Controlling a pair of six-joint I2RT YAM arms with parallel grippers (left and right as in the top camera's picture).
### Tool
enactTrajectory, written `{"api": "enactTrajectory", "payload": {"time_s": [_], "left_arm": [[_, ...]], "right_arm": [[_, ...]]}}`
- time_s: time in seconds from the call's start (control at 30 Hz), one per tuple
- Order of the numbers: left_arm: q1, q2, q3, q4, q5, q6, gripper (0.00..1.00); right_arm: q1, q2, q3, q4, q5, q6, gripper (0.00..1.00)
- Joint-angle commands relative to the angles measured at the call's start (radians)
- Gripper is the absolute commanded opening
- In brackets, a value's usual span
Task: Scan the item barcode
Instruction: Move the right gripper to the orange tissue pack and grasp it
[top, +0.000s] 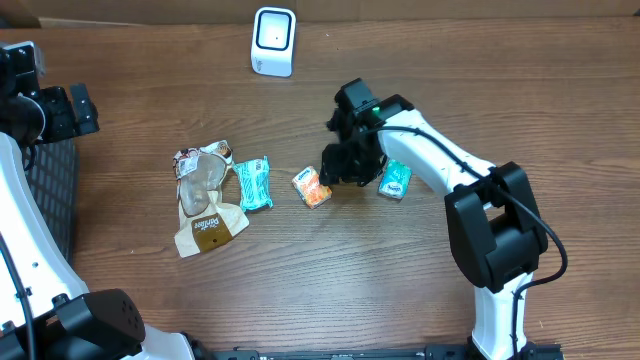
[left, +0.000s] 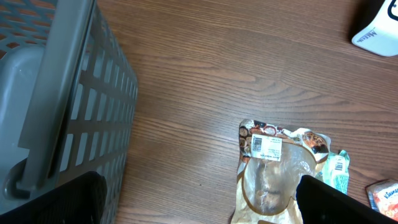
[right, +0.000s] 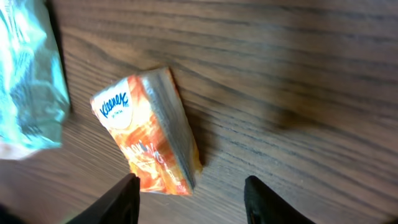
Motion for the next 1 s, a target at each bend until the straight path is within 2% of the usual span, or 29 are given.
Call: {"api": "enactTrajectory", "payload": {"time_s": [0.0,0.3,0.47,0.97], "left_arm": [[-0.002,0.002,0.008,0.000,0.001,0.026,1.00],[-0.002,0.002,0.008,0.000,0.001,0.026,1.00],[-0.002,0.002,0.008,0.000,0.001,0.026,1.00],[-0.002,0.002,0.008,0.000,0.001,0.026,1.00]], "right_arm": [[0.011,0.003,-0.028,0.011,-0.074,0.145,0.47],[0.021,0.003,-0.166,0.160,-0.074,0.232,0.26],[0.021,0.003,-0.168,0.203,-0.061,0.234,0.04],[0.021,0.003,-0.168,0.214,-0.055,0.225,0.04]]}}
